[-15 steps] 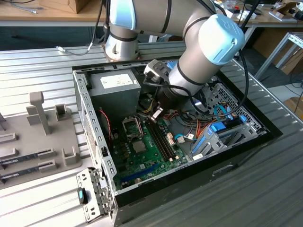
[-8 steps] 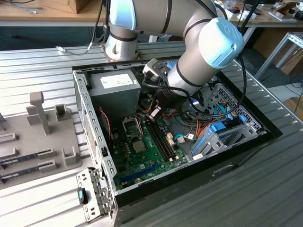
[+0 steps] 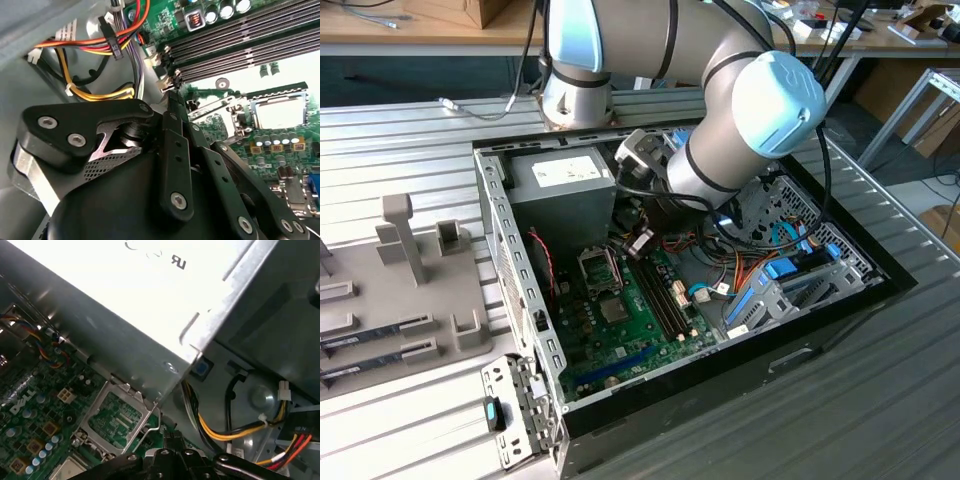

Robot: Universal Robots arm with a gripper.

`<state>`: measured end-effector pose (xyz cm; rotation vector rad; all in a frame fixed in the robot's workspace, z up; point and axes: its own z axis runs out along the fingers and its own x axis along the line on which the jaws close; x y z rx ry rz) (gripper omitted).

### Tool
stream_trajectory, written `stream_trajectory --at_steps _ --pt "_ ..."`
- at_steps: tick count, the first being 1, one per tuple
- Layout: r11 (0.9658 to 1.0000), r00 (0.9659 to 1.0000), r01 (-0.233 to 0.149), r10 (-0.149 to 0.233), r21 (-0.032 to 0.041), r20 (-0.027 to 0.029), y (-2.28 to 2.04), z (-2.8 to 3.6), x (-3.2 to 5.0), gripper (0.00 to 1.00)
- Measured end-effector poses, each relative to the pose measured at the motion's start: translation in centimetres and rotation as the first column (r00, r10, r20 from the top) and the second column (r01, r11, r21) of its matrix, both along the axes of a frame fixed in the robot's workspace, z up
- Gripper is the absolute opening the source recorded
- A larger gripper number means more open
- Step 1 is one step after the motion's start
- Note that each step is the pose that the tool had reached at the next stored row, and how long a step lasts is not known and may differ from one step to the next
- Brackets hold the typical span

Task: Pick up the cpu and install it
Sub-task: 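Close the cpu cover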

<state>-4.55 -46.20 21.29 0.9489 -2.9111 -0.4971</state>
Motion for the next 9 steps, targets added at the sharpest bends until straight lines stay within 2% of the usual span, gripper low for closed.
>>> stream_trajectory --at_steps 2,9 --pt "0.9998 1.0000 0.000 0.000 0.0185 0.0000 0.12 -0.31 -0.20 0.11" --pt "0.9995 1.0000 0.000 0.000 0.0309 -0.0001 0.14 -1.03 -0.35 0.11"
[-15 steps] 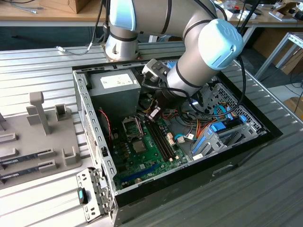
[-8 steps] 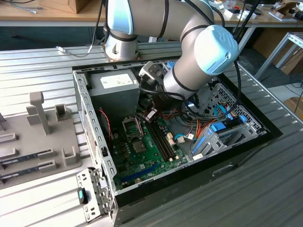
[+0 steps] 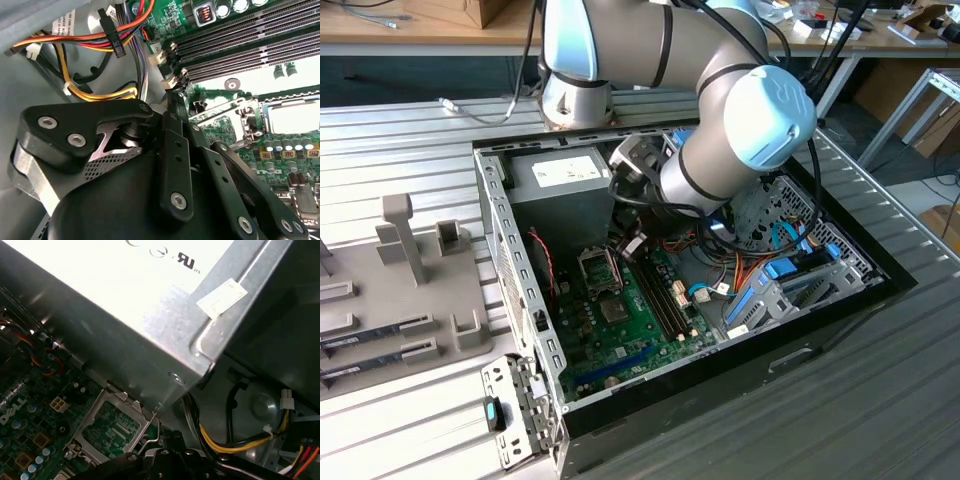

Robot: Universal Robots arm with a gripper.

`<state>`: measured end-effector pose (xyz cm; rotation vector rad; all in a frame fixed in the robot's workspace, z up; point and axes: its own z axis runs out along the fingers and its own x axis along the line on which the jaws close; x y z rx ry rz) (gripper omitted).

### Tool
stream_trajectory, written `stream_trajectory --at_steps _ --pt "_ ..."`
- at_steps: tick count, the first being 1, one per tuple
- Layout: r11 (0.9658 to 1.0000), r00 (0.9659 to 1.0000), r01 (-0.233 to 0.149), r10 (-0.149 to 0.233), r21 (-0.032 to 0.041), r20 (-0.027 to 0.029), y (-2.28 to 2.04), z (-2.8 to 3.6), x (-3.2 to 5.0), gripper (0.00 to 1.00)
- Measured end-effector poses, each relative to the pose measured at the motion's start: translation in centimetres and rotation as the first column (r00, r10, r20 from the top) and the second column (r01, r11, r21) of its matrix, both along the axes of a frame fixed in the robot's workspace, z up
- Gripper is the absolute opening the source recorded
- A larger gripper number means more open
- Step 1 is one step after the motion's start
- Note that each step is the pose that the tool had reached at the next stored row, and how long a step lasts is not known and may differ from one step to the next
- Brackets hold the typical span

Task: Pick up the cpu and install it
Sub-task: 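Close the cpu cover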

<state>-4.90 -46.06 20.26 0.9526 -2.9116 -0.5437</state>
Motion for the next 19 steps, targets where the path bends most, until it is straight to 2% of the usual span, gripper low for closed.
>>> stream_trajectory --at_steps 4,6,13,19 --pt "1.0000 1.0000 0.000 0.000 0.0099 0.0000 0.00 -0.28 -0.17 0.11" --pt "0.9999 1.0000 0.000 0.000 0.0126 0.0000 0.00 -0.36 -0.22 0.11" --pt "0.9999 1.0000 -0.005 0.005 0.0132 0.0001 -0.02 -0.39 -0.22 0.11" --pt "0.9999 1.0000 -0.007 0.007 0.0135 0.0001 -0.02 -0.01 -0.25 0.11"
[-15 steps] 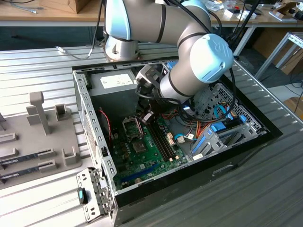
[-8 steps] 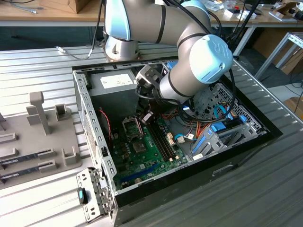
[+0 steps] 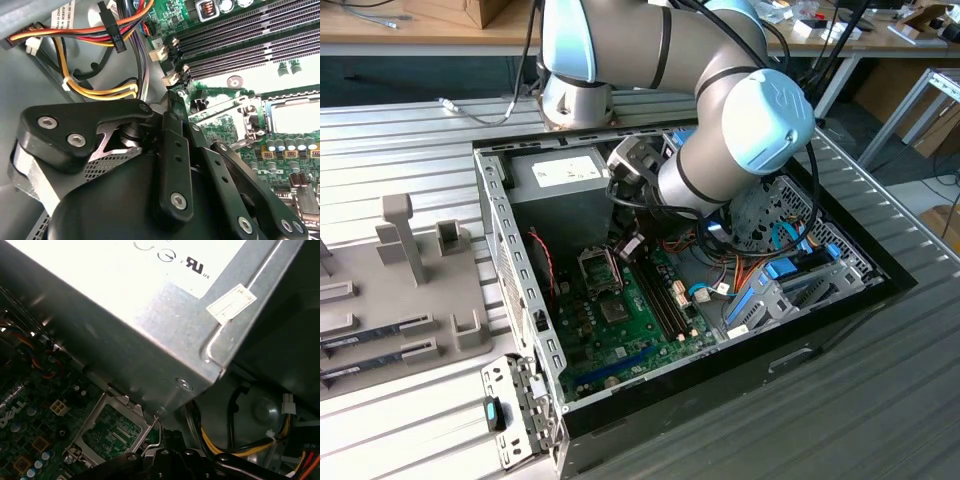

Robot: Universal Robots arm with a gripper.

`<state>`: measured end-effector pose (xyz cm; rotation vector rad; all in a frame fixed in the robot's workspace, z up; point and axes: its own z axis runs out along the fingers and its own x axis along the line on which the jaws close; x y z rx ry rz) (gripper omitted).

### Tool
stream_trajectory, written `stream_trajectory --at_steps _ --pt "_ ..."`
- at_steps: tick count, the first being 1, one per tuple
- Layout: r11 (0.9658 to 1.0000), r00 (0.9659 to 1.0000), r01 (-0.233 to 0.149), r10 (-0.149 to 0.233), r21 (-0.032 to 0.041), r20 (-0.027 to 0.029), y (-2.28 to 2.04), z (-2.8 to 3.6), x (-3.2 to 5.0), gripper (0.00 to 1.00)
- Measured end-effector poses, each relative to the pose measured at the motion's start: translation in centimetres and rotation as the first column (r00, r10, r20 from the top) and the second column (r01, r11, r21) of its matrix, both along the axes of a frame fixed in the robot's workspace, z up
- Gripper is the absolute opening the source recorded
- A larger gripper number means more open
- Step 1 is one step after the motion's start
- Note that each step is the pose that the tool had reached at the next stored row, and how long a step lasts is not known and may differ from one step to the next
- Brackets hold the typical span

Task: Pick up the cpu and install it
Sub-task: 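Close the cpu cover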

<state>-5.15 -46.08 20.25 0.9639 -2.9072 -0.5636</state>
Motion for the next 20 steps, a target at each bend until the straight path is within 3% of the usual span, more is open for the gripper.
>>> stream_trajectory --at_steps 4,10,20 --pt "1.0000 1.0000 0.000 0.000 0.0039 0.0000 -0.07 0.01 -0.31 0.11" --pt "0.9999 1.0000 0.000 0.000 0.0100 -0.0001 -0.64 0.29 -0.37 0.11" --pt "0.9999 1.0000 -0.001 0.001 0.0134 -0.0001 -1.06 0.83 -0.39 0.11"
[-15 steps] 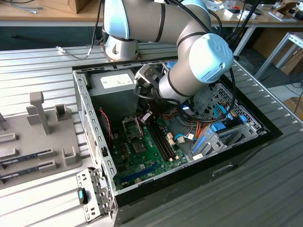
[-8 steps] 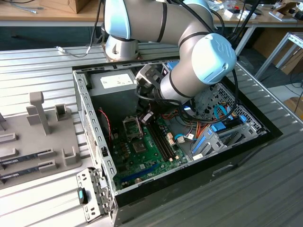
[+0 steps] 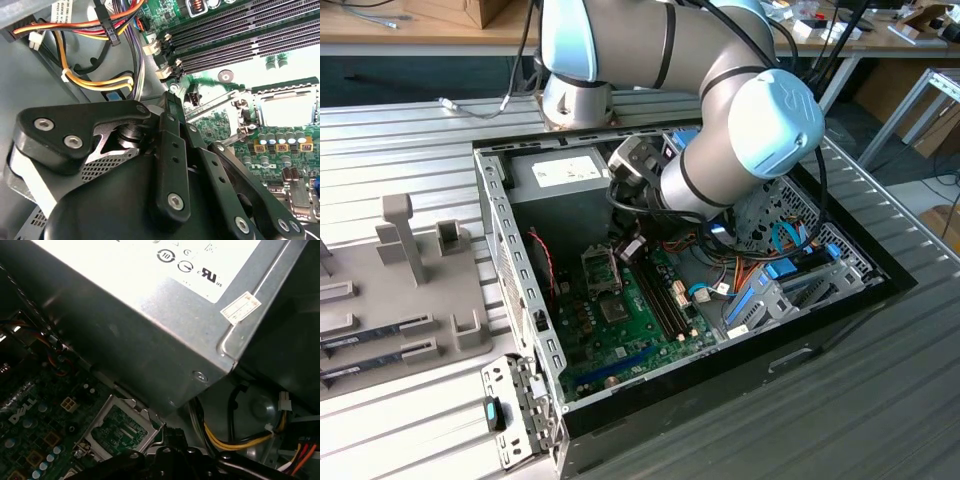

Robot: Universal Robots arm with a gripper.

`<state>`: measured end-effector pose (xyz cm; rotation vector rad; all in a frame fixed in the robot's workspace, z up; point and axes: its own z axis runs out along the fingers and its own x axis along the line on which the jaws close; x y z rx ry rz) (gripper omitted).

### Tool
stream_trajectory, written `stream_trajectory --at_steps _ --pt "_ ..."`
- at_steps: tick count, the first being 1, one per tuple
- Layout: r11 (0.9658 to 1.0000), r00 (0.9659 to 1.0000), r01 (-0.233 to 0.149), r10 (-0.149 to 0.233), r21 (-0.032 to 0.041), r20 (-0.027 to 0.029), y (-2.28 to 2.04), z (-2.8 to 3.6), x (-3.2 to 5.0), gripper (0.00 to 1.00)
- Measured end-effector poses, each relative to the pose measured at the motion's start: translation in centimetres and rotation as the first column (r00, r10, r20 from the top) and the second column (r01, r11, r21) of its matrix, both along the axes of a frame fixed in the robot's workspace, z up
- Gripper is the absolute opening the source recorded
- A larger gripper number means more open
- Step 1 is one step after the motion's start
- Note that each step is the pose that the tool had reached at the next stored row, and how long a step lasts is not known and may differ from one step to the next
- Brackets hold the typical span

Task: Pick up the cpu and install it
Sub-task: 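Close the cpu cover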

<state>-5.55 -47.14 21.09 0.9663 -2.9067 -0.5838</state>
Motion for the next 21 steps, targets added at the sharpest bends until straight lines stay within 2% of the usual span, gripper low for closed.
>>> stream_trajectory --at_steps 3,7,11,14,16,19,21 --pt "1.0000 1.0000 0.000 0.000 0.0009 0.0000 -0.03 0.64 0.00 0.11" --pt "1.0000 1.0000 -0.001 0.001 0.0020 0.0001 -0.04 1.13 0.00 0.11" --pt "1.0000 1.0000 -0.001 0.001 0.0024 0.0001 -0.08 1.30 0.00 0.11" --pt "1.0000 1.0000 -0.001 0.001 0.0025 0.0000 -0.11 1.26 0.05 0.11" --pt "1.0000 1.0000 -0.001 0.001 0.0026 -0.0032 -0.04 1.08 0.24 0.11" --pt "1.0000 1.0000 -0.001 0.001 0.0034 -0.0050 0.34 0.66 0.27 0.11" --pt "1.0000 1.0000 -0.001 0.001 0.0044 -0.0058 0.86 0.29 0.27 0.11"
